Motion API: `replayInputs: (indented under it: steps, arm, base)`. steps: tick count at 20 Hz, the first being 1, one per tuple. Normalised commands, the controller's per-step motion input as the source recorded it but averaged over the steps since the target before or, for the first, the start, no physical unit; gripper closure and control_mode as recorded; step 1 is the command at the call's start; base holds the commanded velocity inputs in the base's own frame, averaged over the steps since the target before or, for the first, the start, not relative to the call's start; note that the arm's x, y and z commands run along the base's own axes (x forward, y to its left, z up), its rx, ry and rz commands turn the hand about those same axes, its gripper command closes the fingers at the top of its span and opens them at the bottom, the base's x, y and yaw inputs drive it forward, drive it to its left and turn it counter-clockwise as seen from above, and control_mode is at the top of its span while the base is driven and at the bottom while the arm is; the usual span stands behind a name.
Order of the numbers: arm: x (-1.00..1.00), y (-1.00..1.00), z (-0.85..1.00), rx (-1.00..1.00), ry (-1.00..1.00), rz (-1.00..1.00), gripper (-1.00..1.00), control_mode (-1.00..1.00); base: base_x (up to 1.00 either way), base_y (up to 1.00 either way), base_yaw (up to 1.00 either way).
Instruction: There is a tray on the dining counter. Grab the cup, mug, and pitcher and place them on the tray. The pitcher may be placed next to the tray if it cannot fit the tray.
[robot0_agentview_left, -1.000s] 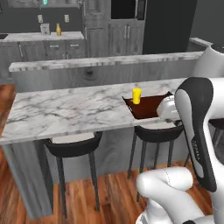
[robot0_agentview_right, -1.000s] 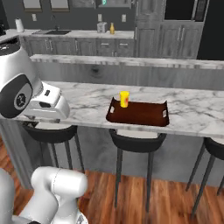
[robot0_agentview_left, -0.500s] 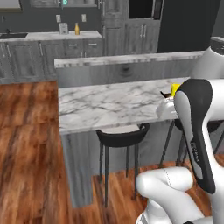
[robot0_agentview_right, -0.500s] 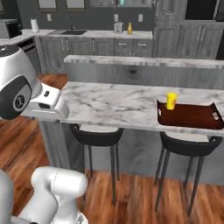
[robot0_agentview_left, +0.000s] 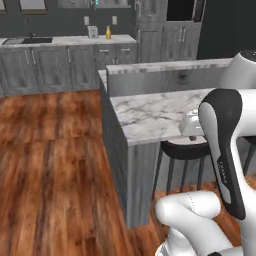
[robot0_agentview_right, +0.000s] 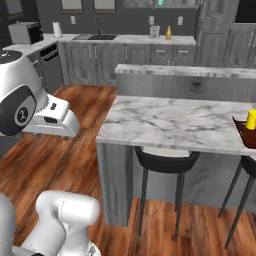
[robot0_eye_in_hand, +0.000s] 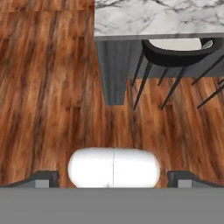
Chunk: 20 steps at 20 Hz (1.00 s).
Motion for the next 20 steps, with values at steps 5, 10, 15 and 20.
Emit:
replayInputs:
  steps: [5,10,15,20]
  arm:
    - [0.0,0.0,0.0,0.0,0.0,0.0,-1.0,1.0]
    - [0.0,0.0,0.0,0.0,0.0,0.0,-1.0,1.0]
    - [0.0,0.0,0.0,0.0,0.0,0.0,-1.0,1.0]
    - [0.0,0.0,0.0,0.0,0.0,0.0,-1.0,1.0]
  base:
    - [0.0,1.0,0.03]
    - [0.32,1.0,0.02]
    - [0.83,1.0,0.0]
    - [1.0,1.0,0.0]
